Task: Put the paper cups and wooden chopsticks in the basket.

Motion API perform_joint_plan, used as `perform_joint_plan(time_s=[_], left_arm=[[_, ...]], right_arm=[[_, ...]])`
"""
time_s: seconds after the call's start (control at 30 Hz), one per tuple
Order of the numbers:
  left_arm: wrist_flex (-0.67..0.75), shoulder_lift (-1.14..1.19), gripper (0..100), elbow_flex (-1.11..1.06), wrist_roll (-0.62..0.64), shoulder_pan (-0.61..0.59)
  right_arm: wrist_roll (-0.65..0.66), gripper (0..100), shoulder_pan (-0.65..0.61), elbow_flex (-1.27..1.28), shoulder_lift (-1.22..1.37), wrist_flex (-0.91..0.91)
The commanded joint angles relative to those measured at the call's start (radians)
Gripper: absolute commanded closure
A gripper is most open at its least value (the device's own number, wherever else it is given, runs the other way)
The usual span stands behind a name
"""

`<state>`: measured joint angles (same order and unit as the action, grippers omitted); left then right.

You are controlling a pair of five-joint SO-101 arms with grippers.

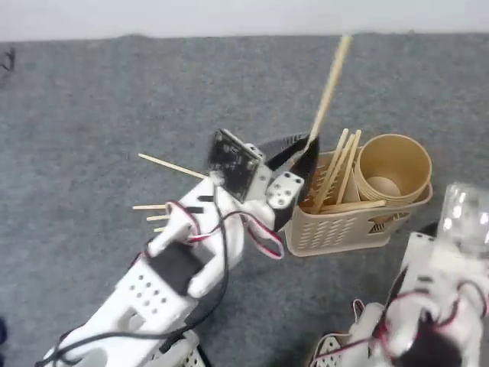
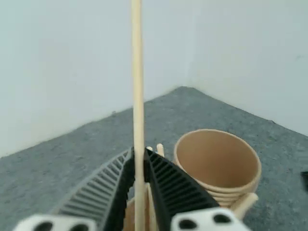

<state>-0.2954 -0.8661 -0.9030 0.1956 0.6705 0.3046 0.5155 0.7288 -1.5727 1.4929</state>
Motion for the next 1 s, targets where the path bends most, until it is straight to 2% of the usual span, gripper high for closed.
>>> perform_joint_plan(time_s=[0.0, 0.13, 0.33, 0.4, 0.53, 0.7, 0.8, 0.87, 0.97], left_arm=[[0.232, 0.011, 99, -0.05, -0.008, 0.011], [0.27, 0.009, 99, -0.024, -0.032, 0.038], [0.046, -0.066, 99, 0.117, -0.109, 0.083], [0.021, -0.057, 99, 0.136, -0.117, 0.081], [0.064, -0.029, 99, 0.03, -0.112, 0.087], [0.269, -0.029, 98, -0.199, -0.095, 0.107], [0.353, -0.029, 92, -0.288, -0.115, 0.103], [0.341, -0.029, 87, -0.303, -0.117, 0.101], [0.249, -0.032, 85, -0.28, -0.123, 0.101]], right_arm=[[-0.008, 99.1, 0.012, 0.005, -0.105, -0.05], [-0.008, 99.1, 0.012, 0.051, -0.088, -0.074], [-0.008, 99.1, -0.035, 0.048, 0.058, -0.076], [-0.008, 99.1, -0.064, 0.046, 0.091, -0.076], [-0.008, 99.1, -0.065, 0.043, 0.094, -0.076], [-0.008, 99.1, -0.065, 0.043, 0.081, -0.073], [-0.008, 99.1, -0.065, 0.043, 0.081, -0.073], [-0.008, 99.1, -0.065, 0.043, 0.081, -0.071], [-0.008, 99.1, -0.068, 0.044, 0.085, -0.071]])
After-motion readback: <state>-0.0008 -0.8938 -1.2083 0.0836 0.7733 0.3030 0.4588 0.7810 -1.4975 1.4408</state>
